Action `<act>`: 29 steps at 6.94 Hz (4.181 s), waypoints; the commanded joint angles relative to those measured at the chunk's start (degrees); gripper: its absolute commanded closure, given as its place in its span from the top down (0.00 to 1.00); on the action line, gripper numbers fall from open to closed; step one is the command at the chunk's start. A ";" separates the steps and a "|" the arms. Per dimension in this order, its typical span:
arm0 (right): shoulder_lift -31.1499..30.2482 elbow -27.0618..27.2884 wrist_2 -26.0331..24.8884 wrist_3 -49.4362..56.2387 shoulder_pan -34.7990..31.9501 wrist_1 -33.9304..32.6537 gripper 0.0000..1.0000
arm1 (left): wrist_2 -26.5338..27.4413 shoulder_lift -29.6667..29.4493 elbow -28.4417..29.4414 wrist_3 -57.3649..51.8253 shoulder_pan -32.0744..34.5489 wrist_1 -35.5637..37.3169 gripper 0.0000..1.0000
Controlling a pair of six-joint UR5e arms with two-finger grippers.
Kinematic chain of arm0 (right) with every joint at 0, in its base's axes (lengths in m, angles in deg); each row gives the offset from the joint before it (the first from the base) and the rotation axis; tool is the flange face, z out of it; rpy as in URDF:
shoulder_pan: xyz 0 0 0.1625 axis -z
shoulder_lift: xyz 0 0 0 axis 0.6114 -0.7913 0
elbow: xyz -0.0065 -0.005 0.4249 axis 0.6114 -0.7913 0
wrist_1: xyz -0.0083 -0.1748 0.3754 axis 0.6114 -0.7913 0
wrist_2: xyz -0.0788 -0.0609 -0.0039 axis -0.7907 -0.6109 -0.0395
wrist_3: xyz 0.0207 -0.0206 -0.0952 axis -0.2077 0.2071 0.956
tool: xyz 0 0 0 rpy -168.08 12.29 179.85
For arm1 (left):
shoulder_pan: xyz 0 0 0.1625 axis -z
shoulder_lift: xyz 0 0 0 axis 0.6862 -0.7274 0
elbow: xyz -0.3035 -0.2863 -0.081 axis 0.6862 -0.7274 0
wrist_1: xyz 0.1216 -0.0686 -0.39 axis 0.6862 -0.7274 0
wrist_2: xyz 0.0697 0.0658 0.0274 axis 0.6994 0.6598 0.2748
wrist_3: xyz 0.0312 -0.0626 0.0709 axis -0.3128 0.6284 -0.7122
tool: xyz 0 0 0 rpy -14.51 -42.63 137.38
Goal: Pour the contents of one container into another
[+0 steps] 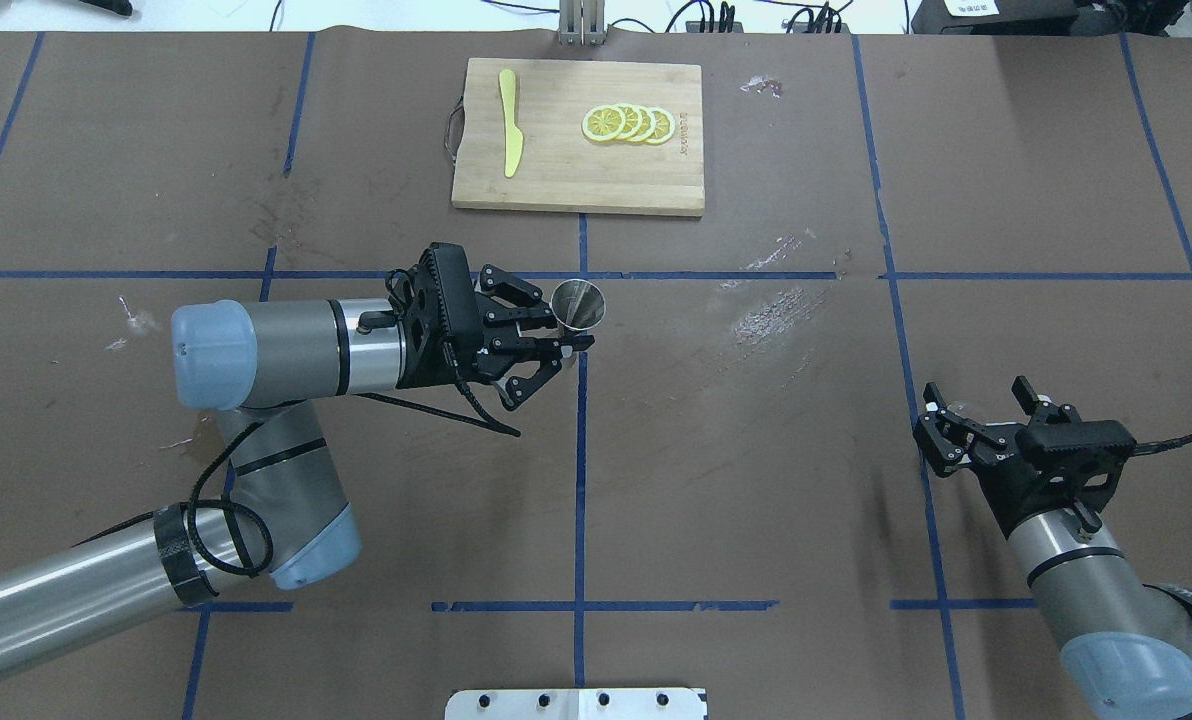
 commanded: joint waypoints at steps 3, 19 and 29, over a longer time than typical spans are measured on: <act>0.75 -5.92 -4.13 -3.43 3.33 0.16 0.99 | -0.01 0.09 0.00 0.00 0.09 0.00 0.00; 5.23 -14.82 -8.18 36.46 1.67 35.44 0.00 | -0.10 0.62 -0.26 0.00 0.18 -0.44 0.00; 30.85 1.44 5.36 48.95 -10.46 -3.39 0.00 | 0.17 0.62 0.26 -0.18 -0.44 0.00 0.00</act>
